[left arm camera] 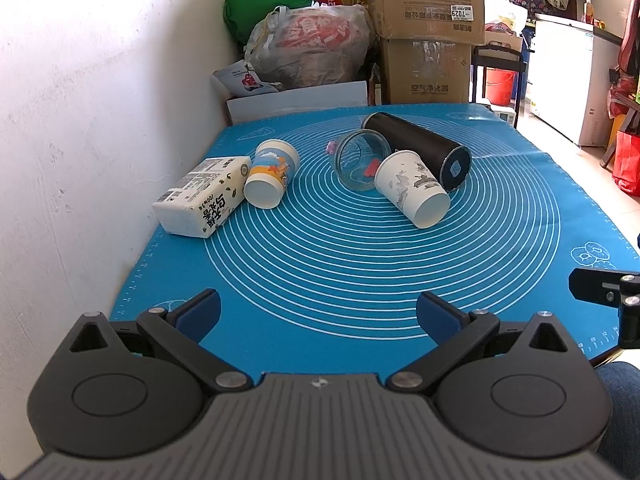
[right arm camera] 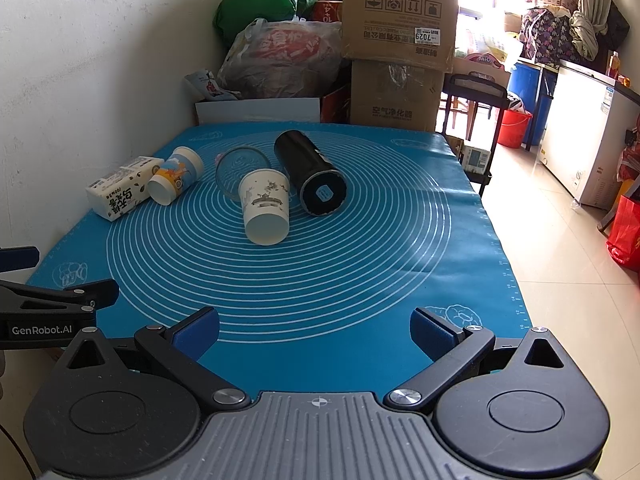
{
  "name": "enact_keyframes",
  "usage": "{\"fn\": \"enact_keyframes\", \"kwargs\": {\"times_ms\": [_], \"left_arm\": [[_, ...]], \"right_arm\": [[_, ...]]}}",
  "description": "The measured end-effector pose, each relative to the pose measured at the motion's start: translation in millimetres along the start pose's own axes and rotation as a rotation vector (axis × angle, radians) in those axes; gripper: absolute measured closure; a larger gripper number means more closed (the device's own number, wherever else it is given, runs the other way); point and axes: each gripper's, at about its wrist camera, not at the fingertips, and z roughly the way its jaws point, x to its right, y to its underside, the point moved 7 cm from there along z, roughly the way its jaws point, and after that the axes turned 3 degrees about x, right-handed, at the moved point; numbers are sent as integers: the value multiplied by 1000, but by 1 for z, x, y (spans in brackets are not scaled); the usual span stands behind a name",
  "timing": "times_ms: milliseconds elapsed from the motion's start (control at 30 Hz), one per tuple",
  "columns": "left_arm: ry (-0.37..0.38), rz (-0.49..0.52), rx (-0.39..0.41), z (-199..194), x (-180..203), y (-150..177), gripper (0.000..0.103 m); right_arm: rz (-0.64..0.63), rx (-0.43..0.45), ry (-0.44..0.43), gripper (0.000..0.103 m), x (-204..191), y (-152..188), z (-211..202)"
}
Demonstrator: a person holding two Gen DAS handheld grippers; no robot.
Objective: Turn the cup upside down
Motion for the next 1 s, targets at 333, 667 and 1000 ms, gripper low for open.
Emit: {"fn": "enact_keyframes", "kwargs": {"times_ms": [333,667,1000], "left_arm": [[-14,-16,15,3,-8,-3,1],[-39,-10,44,38,-20,-22,1],[-91,-16,73,111,-37,-65,1]], "right_arm": [[-3,-6,-33,0,-2,-3,1],[6,5,-34,0,6,-22,16],[46,11,-18,0,24,-46,56]]}}
